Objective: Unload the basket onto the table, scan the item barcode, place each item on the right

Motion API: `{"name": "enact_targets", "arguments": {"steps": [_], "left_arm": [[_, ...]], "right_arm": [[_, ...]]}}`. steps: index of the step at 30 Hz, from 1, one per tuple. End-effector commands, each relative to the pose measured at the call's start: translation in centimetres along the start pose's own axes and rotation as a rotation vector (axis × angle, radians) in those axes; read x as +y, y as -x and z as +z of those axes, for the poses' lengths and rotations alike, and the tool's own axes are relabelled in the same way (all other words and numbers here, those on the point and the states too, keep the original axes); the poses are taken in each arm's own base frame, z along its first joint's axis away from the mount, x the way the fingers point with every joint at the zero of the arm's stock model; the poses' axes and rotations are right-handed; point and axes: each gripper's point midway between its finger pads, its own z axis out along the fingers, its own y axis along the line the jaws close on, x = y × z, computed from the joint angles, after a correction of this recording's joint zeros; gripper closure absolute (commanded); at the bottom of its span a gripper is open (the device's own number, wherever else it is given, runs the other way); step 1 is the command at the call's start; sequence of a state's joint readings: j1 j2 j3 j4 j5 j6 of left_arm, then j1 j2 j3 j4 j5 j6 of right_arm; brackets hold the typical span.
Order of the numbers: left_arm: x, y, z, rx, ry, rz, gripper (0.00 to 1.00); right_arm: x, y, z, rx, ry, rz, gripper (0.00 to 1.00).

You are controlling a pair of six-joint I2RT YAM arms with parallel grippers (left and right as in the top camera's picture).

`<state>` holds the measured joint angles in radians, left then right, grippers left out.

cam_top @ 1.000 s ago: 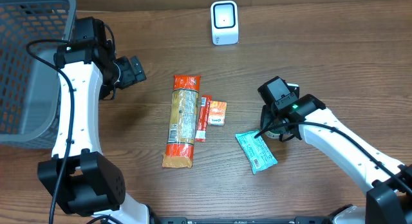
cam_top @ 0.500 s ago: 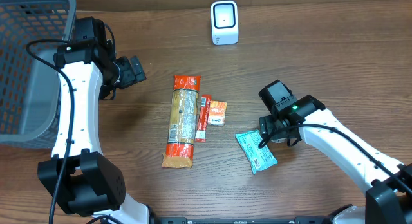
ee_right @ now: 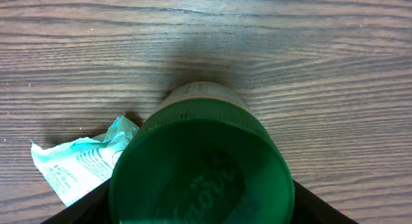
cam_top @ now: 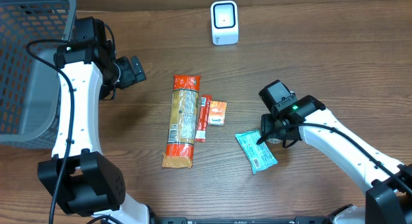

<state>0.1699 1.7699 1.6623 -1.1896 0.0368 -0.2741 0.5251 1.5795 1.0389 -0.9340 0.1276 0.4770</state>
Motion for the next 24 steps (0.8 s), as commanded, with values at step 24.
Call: {"name": "enact_targets", "arguments": {"steps": [24], "left_arm": [[-0.3,0.4,-0.3,-0.013,-0.002,0.022,0.00]], "right_arm": [[4.4,7.1,-9.5,-0.197,0.155,-0.229,0.14]]}}
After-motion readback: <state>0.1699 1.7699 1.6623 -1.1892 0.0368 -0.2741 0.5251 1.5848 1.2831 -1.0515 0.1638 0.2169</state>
